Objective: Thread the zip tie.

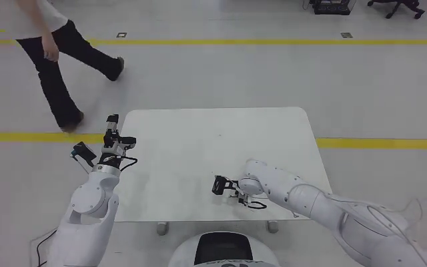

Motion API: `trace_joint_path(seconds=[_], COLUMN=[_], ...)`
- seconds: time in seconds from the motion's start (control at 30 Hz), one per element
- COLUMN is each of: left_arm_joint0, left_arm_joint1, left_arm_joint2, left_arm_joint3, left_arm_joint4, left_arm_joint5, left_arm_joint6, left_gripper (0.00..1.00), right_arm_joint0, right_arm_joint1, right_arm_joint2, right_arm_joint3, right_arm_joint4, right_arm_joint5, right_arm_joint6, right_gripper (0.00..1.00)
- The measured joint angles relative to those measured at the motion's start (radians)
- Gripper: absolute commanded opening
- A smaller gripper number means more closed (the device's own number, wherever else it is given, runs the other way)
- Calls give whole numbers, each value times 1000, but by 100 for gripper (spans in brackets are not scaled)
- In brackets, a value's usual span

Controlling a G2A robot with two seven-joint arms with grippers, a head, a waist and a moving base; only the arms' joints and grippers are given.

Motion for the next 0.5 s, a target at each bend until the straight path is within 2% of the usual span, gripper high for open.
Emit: trace_joint_path(seconds=[0.5], left_arm_joint0=[0], left_arm_joint1=[0], left_arm_joint2=[0], left_arm_joint3=[0], left_arm_joint4=[0], left_arm_joint5=[0], left_arm_joint6=[0], left_gripper=[100], right_arm_joint0=[3], right_arm_joint1=[43], right_arm_joint2=[0], right_arm_joint3=[-83], right_arm_joint4=[-10], right_arm_joint5=[0], right_arm_joint6=[-14], right_gripper=[0])
